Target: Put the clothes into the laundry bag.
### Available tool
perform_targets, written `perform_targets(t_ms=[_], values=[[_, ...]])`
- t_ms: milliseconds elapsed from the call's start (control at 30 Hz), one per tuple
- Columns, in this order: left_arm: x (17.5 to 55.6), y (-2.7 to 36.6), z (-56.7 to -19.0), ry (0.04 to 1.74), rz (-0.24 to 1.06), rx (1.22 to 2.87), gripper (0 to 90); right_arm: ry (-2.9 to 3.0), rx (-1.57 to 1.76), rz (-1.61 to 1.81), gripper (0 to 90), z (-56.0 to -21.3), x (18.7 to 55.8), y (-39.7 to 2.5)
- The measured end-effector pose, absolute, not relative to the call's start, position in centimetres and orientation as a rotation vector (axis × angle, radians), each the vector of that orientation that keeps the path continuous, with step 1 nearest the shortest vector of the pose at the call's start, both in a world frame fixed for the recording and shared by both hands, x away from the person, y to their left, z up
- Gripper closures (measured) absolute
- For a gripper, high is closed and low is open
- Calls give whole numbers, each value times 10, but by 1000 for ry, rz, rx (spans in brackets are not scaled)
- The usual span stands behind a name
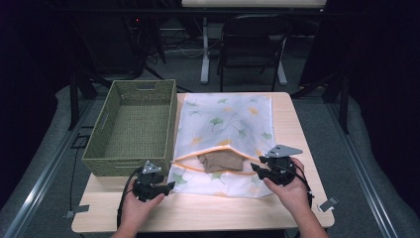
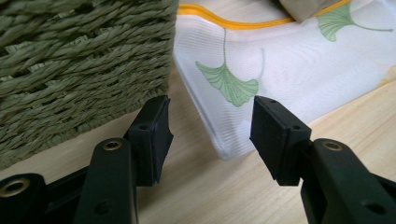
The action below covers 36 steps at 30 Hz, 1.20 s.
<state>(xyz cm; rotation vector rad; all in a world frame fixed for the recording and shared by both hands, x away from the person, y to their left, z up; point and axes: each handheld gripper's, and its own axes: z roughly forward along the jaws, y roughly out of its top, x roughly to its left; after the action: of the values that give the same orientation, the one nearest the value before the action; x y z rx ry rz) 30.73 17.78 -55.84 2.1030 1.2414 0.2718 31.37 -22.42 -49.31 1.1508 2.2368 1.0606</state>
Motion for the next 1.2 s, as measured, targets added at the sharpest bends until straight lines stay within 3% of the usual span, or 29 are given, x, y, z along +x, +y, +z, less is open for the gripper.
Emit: perform_targets(t_ms=[200, 500, 967, 1067, 1200], values=[[311, 177, -563, 1241, 225, 2072, 499, 2189, 1190, 1069, 528, -497, 310, -239], [313, 165, -567, 1235, 238, 2114, 640, 2121, 1284, 1004, 448, -506, 307, -267], [316, 162, -567, 1216, 246, 2148, 797, 2112, 1485, 981, 438, -533, 308, -293], [316, 162, -567, 1211, 249, 2152, 828, 2138, 1515, 976, 471, -539, 309, -291], [315, 161, -566, 1209, 238, 2154, 861, 2190, 1544, 973, 615, -544, 310, -288]])
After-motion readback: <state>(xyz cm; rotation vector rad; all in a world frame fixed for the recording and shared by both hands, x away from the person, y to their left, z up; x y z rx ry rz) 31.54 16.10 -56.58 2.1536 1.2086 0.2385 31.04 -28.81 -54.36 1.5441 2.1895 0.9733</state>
